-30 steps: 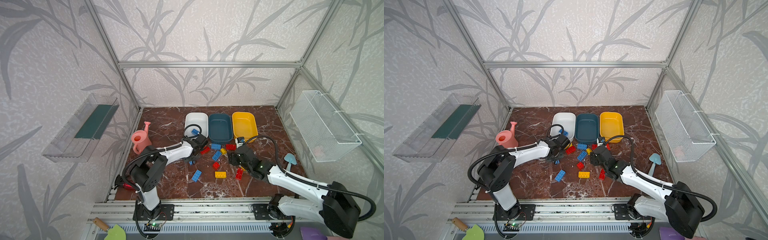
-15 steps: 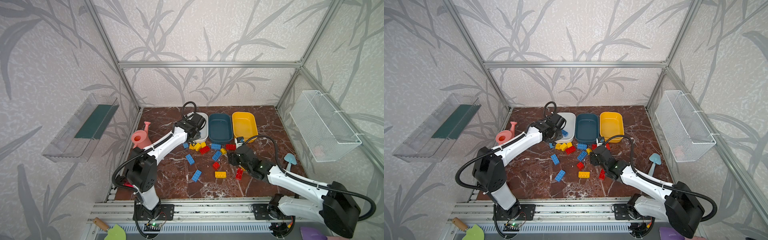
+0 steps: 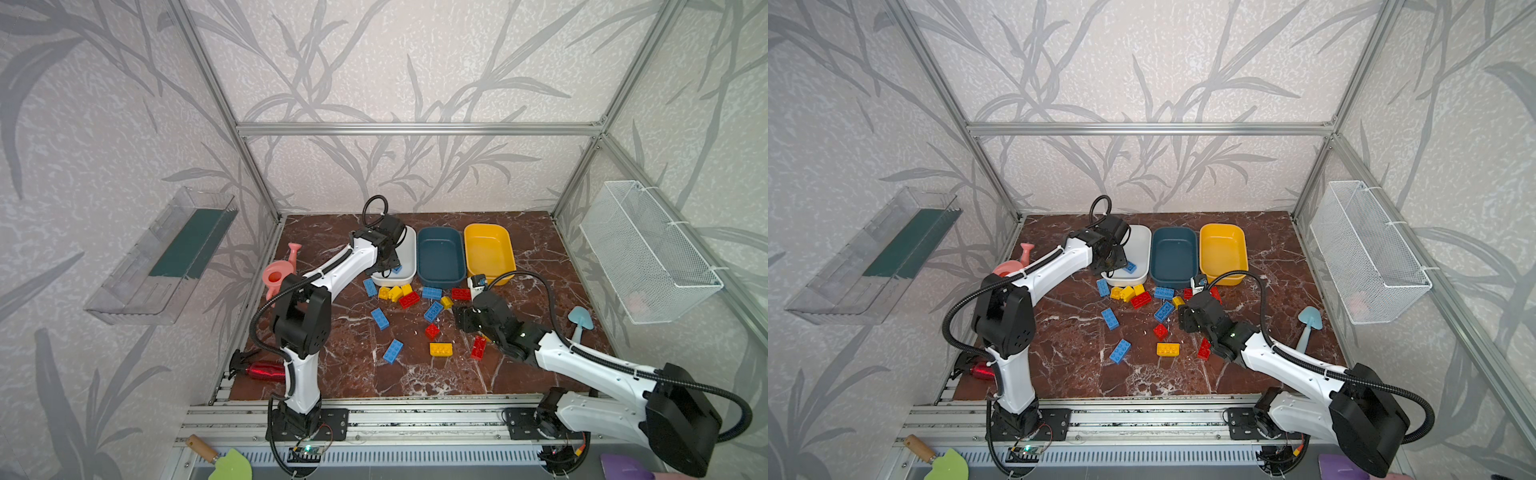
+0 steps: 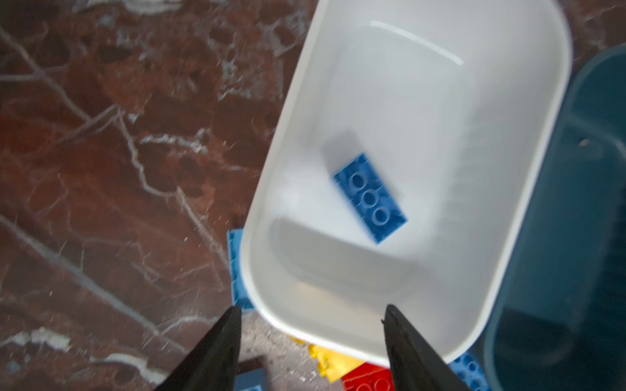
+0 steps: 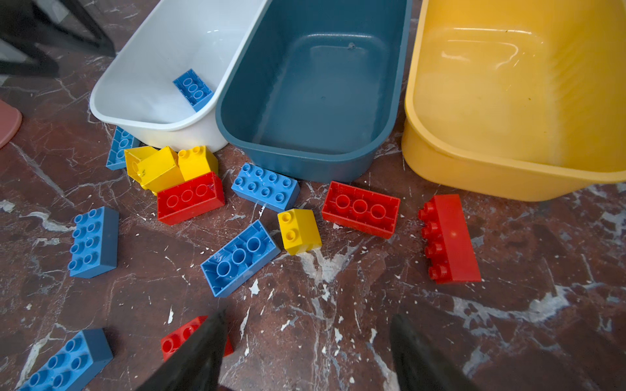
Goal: Sort the legos into containers by color
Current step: Place the lego in the container, then pick up the lego from the center of the table.
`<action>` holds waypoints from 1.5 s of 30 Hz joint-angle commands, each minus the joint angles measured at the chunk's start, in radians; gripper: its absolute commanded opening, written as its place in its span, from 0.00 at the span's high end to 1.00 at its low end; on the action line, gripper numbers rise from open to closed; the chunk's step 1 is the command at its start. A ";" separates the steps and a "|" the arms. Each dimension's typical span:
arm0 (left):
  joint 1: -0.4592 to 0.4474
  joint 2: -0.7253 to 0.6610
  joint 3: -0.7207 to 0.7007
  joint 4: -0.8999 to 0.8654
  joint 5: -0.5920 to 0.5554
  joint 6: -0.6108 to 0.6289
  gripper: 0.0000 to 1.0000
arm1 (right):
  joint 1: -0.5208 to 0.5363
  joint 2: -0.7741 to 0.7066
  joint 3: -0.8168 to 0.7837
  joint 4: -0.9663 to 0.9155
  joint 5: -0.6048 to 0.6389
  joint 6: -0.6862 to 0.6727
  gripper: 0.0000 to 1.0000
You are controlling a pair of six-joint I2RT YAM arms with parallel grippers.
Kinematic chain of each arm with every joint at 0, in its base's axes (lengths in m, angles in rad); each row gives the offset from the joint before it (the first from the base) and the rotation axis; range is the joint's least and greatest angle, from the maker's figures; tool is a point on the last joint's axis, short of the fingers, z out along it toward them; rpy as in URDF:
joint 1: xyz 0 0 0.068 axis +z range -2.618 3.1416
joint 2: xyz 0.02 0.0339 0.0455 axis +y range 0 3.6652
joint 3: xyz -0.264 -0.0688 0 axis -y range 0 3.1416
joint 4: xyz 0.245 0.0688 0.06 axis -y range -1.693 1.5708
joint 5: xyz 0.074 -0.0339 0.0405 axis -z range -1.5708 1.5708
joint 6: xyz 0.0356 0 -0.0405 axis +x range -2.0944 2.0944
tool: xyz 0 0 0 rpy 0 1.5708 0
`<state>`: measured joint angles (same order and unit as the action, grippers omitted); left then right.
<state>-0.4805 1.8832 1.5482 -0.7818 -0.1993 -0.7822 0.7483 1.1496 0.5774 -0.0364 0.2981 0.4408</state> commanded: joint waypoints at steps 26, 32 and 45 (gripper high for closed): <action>-0.146 -0.097 -0.504 0.231 0.047 -0.293 0.52 | 0.006 -0.001 -0.007 0.032 -0.024 -0.002 0.23; -0.145 -0.079 -0.484 0.219 0.037 -0.276 0.60 | 0.006 -0.001 -0.006 0.031 -0.023 -0.002 0.23; -0.129 -0.138 -0.263 0.028 -0.091 -0.119 0.73 | 0.007 -0.014 -0.008 0.029 -0.029 -0.006 0.23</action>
<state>-0.6205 1.7798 1.1812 -0.6651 -0.2188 -0.9806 0.7490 1.1507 0.5774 -0.0193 0.2752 0.4404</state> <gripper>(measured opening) 0.306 0.772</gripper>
